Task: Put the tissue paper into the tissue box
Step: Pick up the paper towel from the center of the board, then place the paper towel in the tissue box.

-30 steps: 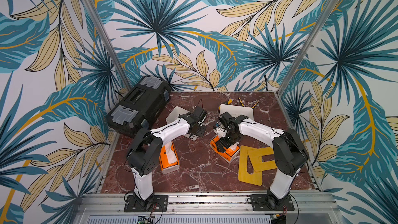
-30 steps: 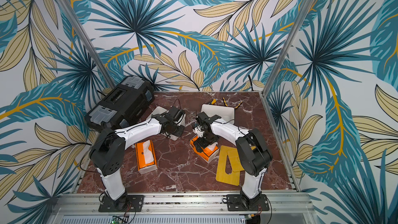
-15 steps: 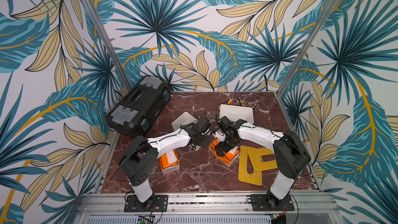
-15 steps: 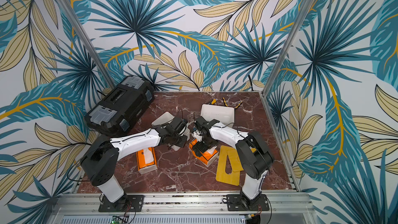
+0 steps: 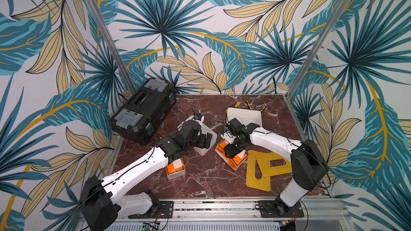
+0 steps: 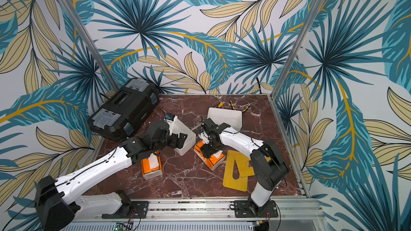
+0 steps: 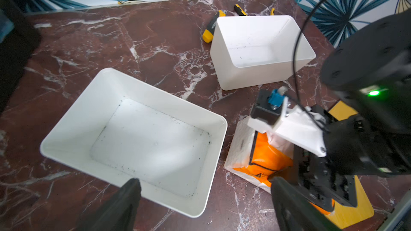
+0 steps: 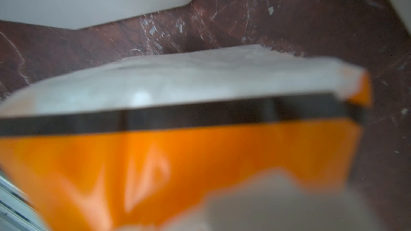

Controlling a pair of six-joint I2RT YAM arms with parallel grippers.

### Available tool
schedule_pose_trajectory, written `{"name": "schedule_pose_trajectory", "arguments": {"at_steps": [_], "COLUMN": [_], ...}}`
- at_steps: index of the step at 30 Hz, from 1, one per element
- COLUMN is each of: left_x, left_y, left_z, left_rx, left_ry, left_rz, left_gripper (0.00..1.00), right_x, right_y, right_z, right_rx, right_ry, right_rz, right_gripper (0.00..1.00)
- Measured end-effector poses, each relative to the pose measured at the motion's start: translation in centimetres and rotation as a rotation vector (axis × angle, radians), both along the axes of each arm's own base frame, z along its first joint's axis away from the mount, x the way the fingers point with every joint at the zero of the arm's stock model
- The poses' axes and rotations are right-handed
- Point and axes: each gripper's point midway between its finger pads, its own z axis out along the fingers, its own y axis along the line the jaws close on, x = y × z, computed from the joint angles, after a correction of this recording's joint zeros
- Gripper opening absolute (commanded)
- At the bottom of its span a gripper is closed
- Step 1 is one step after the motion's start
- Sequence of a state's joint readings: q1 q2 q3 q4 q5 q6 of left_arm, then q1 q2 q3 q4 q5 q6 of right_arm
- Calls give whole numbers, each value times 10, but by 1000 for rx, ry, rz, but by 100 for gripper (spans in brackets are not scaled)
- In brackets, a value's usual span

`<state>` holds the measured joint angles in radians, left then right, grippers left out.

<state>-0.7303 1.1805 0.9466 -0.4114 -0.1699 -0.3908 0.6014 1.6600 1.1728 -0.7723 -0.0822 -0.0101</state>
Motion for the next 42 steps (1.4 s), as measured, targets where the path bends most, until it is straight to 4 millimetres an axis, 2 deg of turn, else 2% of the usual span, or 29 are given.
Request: {"name": "schedule_pose_trajectory", "arguments": {"at_steps": [5,9,15,18,22,25,28,33,42], "left_x": [0,6,12,11,7,4,1,-4,-5], "left_y": [41,73,87,93,102,108,112,119,124], "left_z": [-20,-32,-25,-25,-27,-17,-7,2,-1], "left_rx": [-40,-93,-186,-239,-273,-299,-321,-333,-325], "left_ry": [-5,-3,-15,-22,-23,-53,-87,-128,-134], "left_rz": [130,238,285,302,324,337,344,365,386], "left_gripper": [100,100,100,100,100,100,100,100,100], "right_x": [3,13,38,59,88,106,116,119,117], "right_y": [3,17,55,79,112,134,151,164,176], "right_z": [46,90,149,161,154,141,126,102,54], "right_rx": [60,114,200,228,238,238,238,222,169], "right_ry": [-78,-148,-243,-258,-241,-226,-208,-174,-109], "right_rz": [-15,-3,33,48,65,78,91,104,104], "right_gripper": [74,73,72,72,71,71,71,71,71]}}
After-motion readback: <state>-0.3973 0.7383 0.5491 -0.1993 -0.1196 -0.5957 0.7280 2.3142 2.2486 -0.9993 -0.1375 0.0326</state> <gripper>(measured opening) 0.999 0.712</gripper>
